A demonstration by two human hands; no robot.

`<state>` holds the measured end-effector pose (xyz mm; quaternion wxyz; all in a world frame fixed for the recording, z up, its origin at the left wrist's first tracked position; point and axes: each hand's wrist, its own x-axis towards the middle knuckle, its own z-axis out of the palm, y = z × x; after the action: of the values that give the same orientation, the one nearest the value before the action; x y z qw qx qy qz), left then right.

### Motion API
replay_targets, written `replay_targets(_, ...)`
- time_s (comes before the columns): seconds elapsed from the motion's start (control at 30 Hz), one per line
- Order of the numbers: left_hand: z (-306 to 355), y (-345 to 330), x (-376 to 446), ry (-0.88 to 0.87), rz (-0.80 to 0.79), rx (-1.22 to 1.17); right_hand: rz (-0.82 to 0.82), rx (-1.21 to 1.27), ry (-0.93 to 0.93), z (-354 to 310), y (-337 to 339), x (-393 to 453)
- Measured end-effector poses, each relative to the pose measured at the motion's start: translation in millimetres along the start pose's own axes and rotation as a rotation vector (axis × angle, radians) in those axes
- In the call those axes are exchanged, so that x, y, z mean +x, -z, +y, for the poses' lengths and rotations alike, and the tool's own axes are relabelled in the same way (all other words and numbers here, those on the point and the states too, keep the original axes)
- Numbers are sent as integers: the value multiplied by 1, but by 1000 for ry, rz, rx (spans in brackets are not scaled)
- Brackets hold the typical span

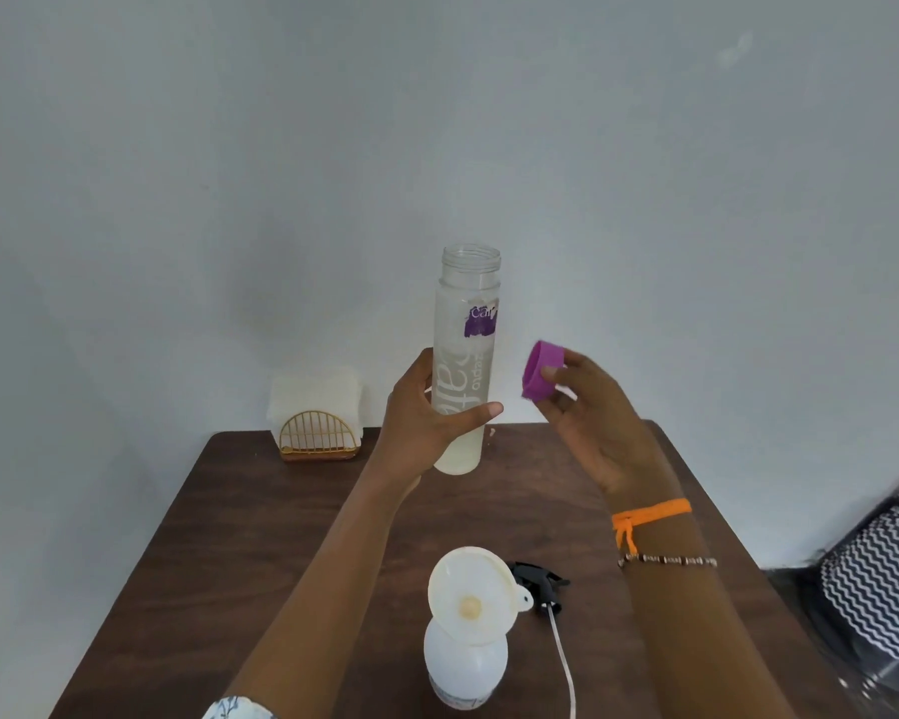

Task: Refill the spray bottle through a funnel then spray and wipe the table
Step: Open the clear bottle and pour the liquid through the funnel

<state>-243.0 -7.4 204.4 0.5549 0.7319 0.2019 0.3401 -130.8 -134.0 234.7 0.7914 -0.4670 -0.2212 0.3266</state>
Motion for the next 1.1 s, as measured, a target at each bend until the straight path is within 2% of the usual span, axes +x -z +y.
replay_targets(0.1, -11, 0, -3, 13, -39, -27, 118, -226, -64, 37, 37, -14)
replay_targets(0.2, -21, -4, -8, 21, -72, -30, 242, -615, -183, 78, 76, -33)
replay_targets(0.33, -33, -8, -10, 29, -96, -48, 254, -1125, -275, 129, 122, -56)
replay_targets(0.43, -37, -11, -12, 35, -98, -47, 258, -1321, -289, 155, 144, -67)
replay_targets(0.67, -48, -16, -18, 40, -122, -40, 296, -1472, -374, 182, 166, -75)
replay_targets(0.93, -62, -19, -20, 51, -161, -35, 292, -1429, -439, 189, 177, -76)
replay_targets(1.0, -65, -20, -19, 59, -173, -23, 334, -1412, -335, 172, 163, -67)
replay_targets(1.1, -68, -23, -19, 56, -183, -1, 407, -1172, 37, 124, 114, -50)
